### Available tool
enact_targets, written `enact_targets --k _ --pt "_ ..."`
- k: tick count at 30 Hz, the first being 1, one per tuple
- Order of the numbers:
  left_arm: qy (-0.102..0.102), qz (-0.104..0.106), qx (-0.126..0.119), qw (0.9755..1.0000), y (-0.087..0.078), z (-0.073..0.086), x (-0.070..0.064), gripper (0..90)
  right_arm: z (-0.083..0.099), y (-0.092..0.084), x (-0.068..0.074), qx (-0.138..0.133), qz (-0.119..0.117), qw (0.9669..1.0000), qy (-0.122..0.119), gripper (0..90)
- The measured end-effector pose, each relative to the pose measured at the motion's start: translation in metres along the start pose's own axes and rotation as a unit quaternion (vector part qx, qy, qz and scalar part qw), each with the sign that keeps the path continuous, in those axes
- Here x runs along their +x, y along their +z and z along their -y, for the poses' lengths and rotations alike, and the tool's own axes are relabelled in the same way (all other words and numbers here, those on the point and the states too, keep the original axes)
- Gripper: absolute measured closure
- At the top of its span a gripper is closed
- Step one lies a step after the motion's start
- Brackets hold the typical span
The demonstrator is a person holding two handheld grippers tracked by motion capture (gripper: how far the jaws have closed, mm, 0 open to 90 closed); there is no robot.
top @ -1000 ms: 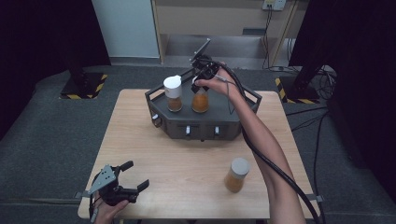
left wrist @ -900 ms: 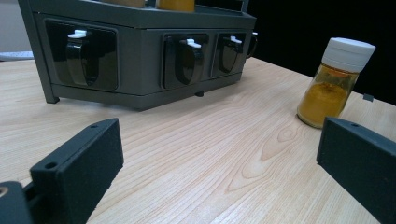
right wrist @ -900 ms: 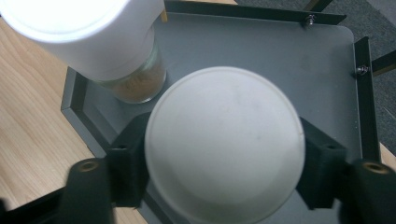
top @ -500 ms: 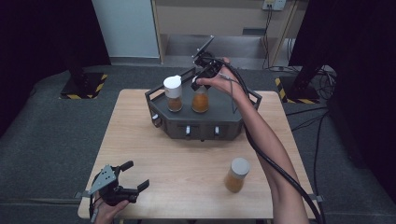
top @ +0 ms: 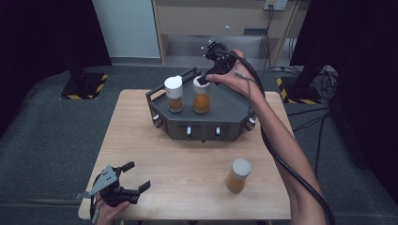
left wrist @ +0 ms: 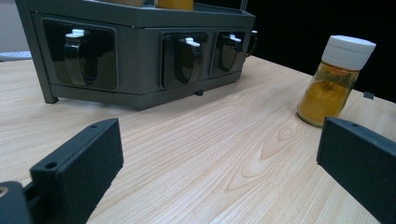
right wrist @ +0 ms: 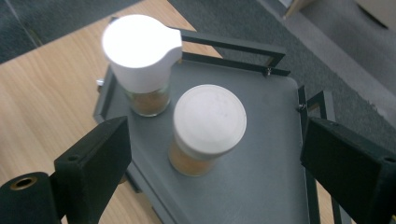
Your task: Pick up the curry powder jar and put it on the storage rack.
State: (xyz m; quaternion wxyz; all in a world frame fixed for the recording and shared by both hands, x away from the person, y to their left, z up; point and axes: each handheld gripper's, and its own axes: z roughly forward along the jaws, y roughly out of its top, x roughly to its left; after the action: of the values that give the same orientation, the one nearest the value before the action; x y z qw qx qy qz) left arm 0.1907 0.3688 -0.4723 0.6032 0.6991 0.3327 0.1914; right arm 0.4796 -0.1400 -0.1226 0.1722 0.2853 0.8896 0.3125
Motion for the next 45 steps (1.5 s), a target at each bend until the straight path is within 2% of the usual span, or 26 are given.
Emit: enact_targets --k 11,20,22,26,32,37,40,45 --pt "0.001 0.001 0.0 1.0 0.0 0.0 0.0 0.0 0.051 -0.056 0.005 -0.072 -0.016 0.9972 -0.01 8.4" --pt "0.0 -0.001 0.002 1.0 0.001 0.0 0.0 0.0 0.098 -0.089 0.011 -0.113 -0.016 0.9934 -0.01 7.9" --pt "0.0 -0.001 0.002 1.0 0.001 0.0 0.0 0.0 0.111 -0.094 0.01 -0.122 -0.022 0.9923 -0.005 7.6" --pt "-0.004 -0.001 0.002 1.0 0.0 0.001 0.001 0.0 0.132 -0.102 0.012 -0.13 -0.015 0.9913 -0.001 6.8" --pt "-0.007 -0.005 0.004 1.0 0.0 0.001 0.001 0.0 0.167 -0.111 0.017 -0.159 -0.012 0.9871 0.004 5.8" --pt "-0.005 -0.005 0.005 1.0 0.0 0.001 0.001 0.0 0.197 -0.111 0.021 -0.183 -0.011 0.983 0.011 5.5" --pt "-0.006 -0.005 0.005 1.0 0.0 0.001 0.001 0.0 0.212 -0.111 0.026 -0.188 -0.005 0.982 0.015 5.3" --pt "-0.005 -0.005 0.005 1.0 0.0 0.0 0.001 0.0 0.241 -0.109 0.035 -0.209 0.0 0.9776 0.025 4.9"
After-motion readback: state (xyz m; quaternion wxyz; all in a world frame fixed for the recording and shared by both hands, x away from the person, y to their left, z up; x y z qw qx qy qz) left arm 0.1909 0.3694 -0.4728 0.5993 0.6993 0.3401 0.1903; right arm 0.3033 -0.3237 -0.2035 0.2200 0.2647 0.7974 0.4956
